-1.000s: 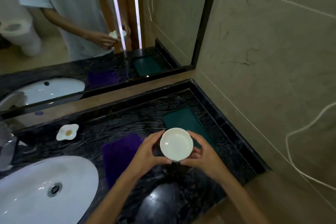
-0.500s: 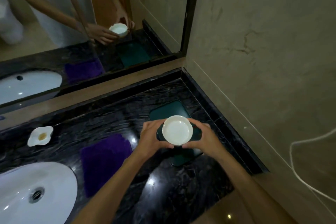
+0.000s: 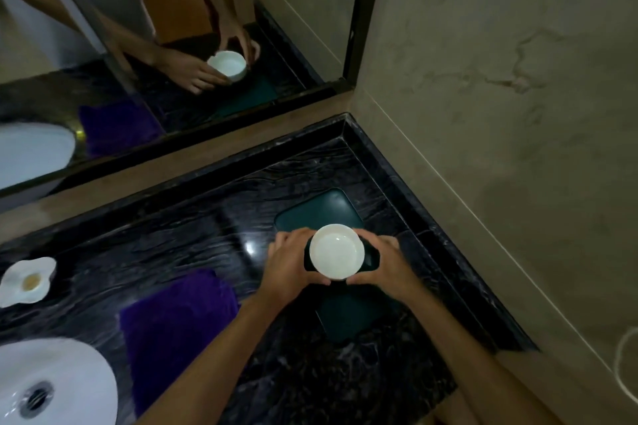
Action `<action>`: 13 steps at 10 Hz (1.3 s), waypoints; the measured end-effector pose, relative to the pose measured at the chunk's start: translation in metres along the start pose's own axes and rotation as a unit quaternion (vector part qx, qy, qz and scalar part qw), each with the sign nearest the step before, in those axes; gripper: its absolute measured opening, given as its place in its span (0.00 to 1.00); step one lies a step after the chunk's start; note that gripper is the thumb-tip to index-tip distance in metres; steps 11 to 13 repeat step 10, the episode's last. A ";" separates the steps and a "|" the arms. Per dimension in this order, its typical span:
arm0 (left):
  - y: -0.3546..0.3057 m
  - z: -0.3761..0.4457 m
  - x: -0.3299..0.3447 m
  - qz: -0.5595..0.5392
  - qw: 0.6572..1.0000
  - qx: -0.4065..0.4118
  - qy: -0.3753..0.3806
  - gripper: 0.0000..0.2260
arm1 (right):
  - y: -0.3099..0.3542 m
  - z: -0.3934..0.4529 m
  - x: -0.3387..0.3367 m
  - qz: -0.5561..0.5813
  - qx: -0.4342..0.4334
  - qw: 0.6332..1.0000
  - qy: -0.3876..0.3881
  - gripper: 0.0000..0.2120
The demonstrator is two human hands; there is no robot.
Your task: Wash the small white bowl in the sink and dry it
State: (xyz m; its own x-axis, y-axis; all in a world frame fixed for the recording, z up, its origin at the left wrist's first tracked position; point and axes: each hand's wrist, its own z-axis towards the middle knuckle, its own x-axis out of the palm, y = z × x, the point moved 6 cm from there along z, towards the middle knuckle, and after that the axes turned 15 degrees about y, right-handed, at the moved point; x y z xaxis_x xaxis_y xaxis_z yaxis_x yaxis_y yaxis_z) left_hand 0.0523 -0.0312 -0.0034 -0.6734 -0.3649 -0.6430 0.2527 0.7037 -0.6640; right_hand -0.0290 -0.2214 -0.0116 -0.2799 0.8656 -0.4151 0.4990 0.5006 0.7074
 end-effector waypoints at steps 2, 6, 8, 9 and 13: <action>0.007 0.010 0.003 0.009 1.000 -0.007 0.000 0.42 | -0.011 0.014 0.004 0.014 0.010 1.000 0.005 0.48; 0.017 0.019 0.014 -0.013 0.999 -0.034 0.008 0.41 | -0.020 0.028 0.004 -0.014 0.020 1.000 -0.001 0.48; 0.014 0.022 0.020 -0.010 0.999 -0.040 0.012 0.40 | -0.022 0.027 0.001 -0.015 0.021 1.000 -0.009 0.47; 0.014 0.021 0.021 0.005 0.999 -0.050 0.015 0.41 | -0.023 0.025 0.001 -0.023 0.023 0.999 0.007 0.47; 0.012 0.018 0.024 0.006 0.999 -0.045 0.019 0.40 | -0.017 0.022 0.001 -0.031 0.032 0.999 0.023 0.48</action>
